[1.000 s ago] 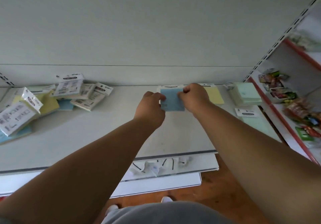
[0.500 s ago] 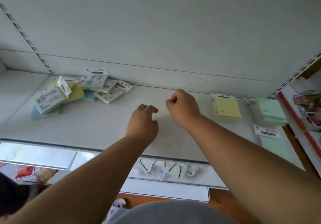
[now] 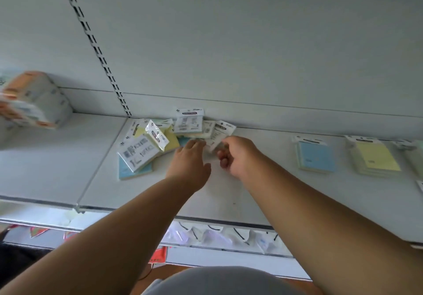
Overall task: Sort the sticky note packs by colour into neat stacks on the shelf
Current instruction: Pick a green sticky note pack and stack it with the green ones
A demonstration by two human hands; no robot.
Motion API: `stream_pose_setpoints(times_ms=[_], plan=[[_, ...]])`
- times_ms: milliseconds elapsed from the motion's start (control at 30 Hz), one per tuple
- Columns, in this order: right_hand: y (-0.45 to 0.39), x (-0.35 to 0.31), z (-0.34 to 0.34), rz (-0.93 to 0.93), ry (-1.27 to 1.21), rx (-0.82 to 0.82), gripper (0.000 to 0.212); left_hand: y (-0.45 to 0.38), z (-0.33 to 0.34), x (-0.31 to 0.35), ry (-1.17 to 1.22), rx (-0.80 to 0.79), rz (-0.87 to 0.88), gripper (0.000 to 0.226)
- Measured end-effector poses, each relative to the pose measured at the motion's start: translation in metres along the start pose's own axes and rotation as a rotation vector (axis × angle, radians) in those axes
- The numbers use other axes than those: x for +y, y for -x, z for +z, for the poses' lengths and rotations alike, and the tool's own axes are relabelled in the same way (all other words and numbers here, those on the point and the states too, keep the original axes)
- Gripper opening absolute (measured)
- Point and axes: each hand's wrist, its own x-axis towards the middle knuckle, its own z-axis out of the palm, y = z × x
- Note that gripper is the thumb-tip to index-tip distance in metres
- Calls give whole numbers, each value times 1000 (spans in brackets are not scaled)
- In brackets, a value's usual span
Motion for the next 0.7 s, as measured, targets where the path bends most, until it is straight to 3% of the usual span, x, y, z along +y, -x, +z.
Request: stream_pose_setpoints(times_ms=[100,167,300,367,500,600,700], plan=[[1,2,10,-2,-160,-7,22,-6,-10,-7,27,82,50,56],[6,4,15,-58,-171,-56,29,-9,-15,-7,69,114,53,40],[16,11,17,-154,-3,-81,31,-9,-16,-5,284,90,-129,15],[16,17,9,-234,123,11,24,-5,-11,-4,398,48,-229,9],[15,26,-23,-405,428,365,10,4,-2,11,864,-6,-390,6],[19,25,-54,-433,363,354,14,13,4,32,997,-144,-366,6],[26,26,-94,-486,290,339,14,20,10,58,927,-234,-270,9]])
